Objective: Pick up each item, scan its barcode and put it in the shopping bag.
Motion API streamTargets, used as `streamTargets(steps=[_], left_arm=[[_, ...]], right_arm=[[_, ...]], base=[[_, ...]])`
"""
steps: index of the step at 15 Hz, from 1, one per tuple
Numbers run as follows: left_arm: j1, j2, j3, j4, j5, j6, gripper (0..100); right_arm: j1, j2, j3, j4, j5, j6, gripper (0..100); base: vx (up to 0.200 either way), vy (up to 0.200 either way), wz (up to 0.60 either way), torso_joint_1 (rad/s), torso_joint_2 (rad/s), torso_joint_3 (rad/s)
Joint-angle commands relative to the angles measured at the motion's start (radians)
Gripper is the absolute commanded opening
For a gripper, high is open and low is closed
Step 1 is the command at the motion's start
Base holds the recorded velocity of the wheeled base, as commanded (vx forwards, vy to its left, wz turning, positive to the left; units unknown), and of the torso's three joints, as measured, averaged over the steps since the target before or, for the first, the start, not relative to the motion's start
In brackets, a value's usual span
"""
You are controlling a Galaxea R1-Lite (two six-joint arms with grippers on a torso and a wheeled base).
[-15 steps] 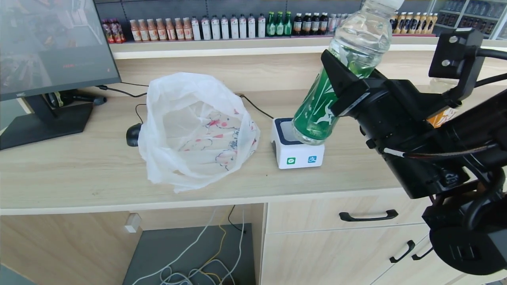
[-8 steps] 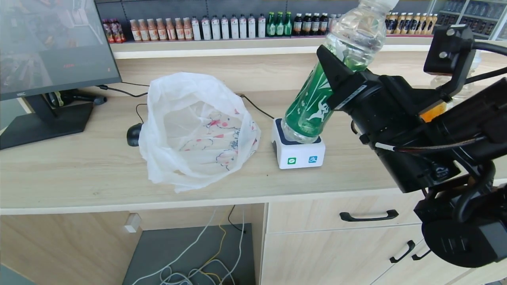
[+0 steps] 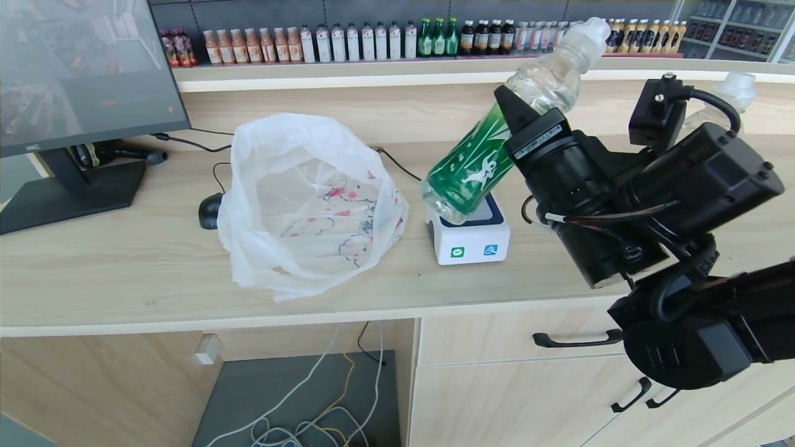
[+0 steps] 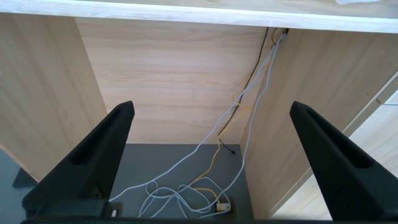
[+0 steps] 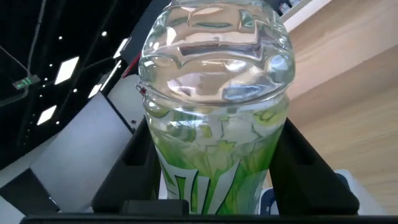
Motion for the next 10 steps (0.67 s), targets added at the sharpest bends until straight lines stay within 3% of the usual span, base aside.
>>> streamTargets(steps=[1,6,10], left_arm=[[0.000,0.000,0.000,0.000,0.000,0.000,100],[0.000,0.000,0.000,0.000,0.000,0.000,100],[0.000,0.000,0.000,0.000,0.000,0.000,100]], right_arm=[[-0.004,0.020,-0.007,0.021,-0.015,0.047,0],[-0.060,0.002,-0.073,0.163,-0.066,0.333,0],[-0.121,0.005,-0.075,0.218,-0.063,0.464,0]], base=[[0.000,0.000,0.00,0.000,0.00,0.000],[0.000,0.000,0.00,0.000,0.00,0.000],[0.000,0.000,0.00,0.000,0.00,0.000]])
